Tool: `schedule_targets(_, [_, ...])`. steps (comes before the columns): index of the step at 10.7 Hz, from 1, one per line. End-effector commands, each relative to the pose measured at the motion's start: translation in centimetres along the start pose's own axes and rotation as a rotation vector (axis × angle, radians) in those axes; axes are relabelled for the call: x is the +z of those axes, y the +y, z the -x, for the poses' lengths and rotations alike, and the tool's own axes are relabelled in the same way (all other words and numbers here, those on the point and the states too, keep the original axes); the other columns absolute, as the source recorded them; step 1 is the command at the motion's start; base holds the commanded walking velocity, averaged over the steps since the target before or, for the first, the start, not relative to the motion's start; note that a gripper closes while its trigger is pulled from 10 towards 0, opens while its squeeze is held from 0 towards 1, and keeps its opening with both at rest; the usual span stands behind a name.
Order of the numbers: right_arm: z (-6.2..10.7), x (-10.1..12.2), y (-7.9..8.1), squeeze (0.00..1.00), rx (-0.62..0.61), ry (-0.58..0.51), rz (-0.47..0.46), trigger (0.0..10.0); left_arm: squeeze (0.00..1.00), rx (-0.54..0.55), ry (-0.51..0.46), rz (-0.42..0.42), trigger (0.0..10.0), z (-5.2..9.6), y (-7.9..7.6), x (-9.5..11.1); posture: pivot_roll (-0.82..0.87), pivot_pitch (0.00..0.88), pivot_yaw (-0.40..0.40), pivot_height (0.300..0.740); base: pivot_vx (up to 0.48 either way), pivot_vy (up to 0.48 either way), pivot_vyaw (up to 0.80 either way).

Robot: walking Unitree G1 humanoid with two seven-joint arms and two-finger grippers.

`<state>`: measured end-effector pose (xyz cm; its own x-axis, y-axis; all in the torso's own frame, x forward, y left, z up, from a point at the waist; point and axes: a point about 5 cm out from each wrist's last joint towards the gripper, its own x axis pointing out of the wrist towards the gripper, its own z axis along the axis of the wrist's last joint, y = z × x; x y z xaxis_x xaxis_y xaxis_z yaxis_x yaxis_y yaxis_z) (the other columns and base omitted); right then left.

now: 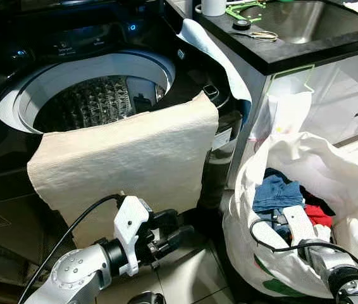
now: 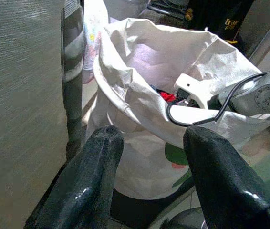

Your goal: Clothes washing

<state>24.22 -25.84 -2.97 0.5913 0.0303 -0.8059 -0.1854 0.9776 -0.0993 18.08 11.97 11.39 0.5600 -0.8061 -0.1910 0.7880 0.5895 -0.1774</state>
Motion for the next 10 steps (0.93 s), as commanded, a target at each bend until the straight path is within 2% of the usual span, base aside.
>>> schedule_targets(1, [0.1, -0.8, -0.2, 0.00, -0.008, 0.040, -0.004, 0.0, 0.00, -0.005, 0.014, -0.017, 10.0, 0.0, 0.0, 0.0, 0.01, 0.076, 0.061, 0.740, 0.000, 0.000, 0.00])
schedule_targets(4, [0.2, -0.5, -0.5, 0.00, -0.019, 0.026, -0.018, 0.0, 0.00, -0.001, 0.009, -0.023, 10.0, -0.3, 0.5, 0.5, 0.01, 0.075, 0.063, 0.740, 0.000, 0.000, 0.00])
schedule_targets(8, [0.2, -0.2, -0.7, 0.00, -0.021, 0.000, -0.033, 0.0, 0.00, -0.009, 0.008, -0.022, 10.0, -0.4, 0.2, 0.2, 0.01, 0.066, 0.063, 0.740, 0.000, 0.000, 0.00])
schedule_targets(10, [0.6, 0.1, -1.5, 0.00, -0.029, -0.061, -0.065, 0.0, 0.00, 0.049, -0.037, -0.006, 10.0, -0.2, 0.6, 0.5, 0.00, 0.051, 0.054, 0.740, 0.000, 0.000, 0.00])
